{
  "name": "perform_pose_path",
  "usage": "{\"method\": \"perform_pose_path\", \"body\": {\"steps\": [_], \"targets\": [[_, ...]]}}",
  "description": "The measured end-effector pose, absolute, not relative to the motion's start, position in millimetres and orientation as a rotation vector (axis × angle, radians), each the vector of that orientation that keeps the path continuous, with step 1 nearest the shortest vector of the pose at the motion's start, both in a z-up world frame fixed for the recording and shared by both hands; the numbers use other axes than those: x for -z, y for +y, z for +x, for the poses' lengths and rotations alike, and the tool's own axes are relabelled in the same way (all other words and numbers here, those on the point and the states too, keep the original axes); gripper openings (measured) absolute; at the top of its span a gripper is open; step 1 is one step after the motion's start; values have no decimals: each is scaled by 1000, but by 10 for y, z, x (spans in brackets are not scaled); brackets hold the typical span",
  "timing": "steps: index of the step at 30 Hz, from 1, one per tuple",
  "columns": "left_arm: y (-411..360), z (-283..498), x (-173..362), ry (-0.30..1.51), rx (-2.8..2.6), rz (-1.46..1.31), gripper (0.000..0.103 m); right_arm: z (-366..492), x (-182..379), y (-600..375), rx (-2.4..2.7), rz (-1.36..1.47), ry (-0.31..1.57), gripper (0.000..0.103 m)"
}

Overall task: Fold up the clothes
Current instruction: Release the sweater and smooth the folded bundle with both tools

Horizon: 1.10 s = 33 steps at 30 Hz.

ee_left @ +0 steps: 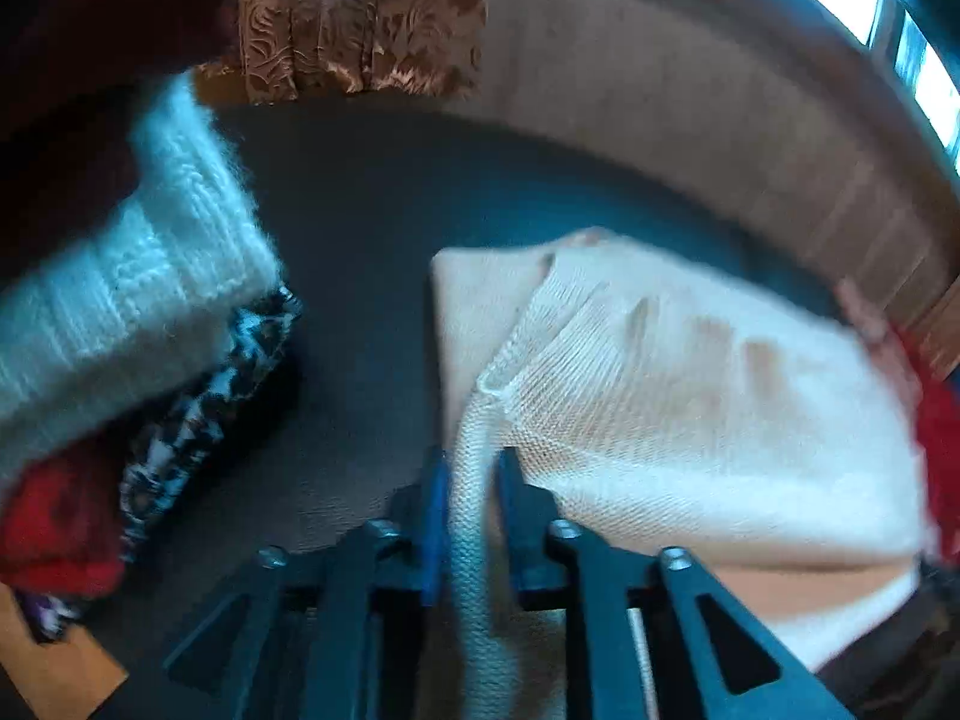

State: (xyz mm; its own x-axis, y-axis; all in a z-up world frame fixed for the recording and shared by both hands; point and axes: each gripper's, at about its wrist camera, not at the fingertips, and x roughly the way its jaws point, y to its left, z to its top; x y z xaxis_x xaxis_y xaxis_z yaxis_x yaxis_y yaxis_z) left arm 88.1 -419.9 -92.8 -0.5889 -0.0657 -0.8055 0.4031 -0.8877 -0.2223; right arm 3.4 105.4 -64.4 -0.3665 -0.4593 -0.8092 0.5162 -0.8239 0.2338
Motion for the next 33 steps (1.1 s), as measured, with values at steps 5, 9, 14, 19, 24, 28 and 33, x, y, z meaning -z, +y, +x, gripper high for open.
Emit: {"method": "perform_pose_path", "body": {"steps": [5, 9, 14, 19, 24, 28, 33], "targets": [[-4095, 895, 680, 490, 2610, 1132, 31, -31, 307, 1070, 2221, 1137, 49, 28], [-3935, 693, 552, 358, 2679, 1108, 38, -277, 76, 801, 2228, 1009, 68, 60], [-3990, 357, 602, 341, 2654, 1183, 38, -727, 180, 283, 2187, 1009, 154, 60], [-3899, 354, 682, 314, 2672, 1193, 38, -1138, 418, -1, 2128, 1130, 167, 60], [-3809, 491, 762, 296, 2673, 1197, 38, -1295, 603, -33, 2065, 1253, 91, 42], [-3806, 592, 741, 291, 2698, 1141, 38, -1098, 439, -138, 2126, 1175, 233, 6], [-3861, 646, 904, 326, 2649, 1192, 38, -1182, 462, -103, 2275, 1148, 285, 6]]}}
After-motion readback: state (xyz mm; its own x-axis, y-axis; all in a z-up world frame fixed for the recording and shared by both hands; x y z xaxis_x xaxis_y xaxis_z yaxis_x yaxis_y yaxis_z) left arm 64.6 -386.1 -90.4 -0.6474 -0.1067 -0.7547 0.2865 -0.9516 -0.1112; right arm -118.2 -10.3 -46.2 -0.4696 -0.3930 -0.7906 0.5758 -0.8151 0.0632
